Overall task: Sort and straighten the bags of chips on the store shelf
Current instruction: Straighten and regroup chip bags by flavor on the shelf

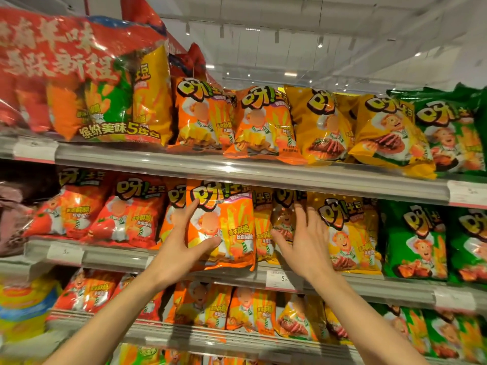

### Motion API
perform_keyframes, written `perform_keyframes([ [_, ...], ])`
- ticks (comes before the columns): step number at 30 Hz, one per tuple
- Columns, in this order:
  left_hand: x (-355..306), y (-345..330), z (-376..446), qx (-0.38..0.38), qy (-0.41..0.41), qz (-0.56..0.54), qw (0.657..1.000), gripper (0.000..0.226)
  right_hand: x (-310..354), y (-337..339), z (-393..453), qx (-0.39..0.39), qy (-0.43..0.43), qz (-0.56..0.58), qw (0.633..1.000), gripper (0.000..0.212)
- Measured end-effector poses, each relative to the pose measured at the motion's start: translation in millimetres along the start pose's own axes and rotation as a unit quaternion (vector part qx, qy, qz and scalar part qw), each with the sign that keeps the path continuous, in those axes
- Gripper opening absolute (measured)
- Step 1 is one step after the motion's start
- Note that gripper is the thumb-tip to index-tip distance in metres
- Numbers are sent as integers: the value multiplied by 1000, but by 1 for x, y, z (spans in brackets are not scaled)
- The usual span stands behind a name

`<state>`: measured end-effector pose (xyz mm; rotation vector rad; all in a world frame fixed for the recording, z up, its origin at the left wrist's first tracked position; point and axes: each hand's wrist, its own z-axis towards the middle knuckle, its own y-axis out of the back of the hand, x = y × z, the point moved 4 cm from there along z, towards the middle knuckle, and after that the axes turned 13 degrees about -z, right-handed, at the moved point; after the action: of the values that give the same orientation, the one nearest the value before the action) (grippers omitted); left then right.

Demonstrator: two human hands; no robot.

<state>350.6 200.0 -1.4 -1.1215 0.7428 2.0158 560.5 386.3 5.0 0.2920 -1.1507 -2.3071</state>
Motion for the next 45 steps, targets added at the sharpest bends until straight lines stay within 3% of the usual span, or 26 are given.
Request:
perform_keyframes([
  [4, 0, 35, -10, -17, -5, 18, 1000, 89, 46, -4, 11, 87, 26, 91, 992, 81],
  [12, 3, 82, -22, -62, 15, 18, 998, 89, 98, -30, 27, 176, -30, 61, 982, 107],
  [15, 7, 87, -27, -71, 21, 7, 997, 88, 101, -37, 24, 155, -34, 40, 987, 111],
  [22, 7, 78, -24, -57, 13, 28, 998, 87, 74, -26, 23, 84, -57, 37, 994, 92],
  [36, 10, -21, 32, 25, 6, 70, 997, 92, -21, -10, 15, 33, -118, -45, 991, 91],
  [45, 26, -52, 64, 89, 111, 187, 972, 92, -25, -25, 10, 75, -102, -64, 990, 98],
])
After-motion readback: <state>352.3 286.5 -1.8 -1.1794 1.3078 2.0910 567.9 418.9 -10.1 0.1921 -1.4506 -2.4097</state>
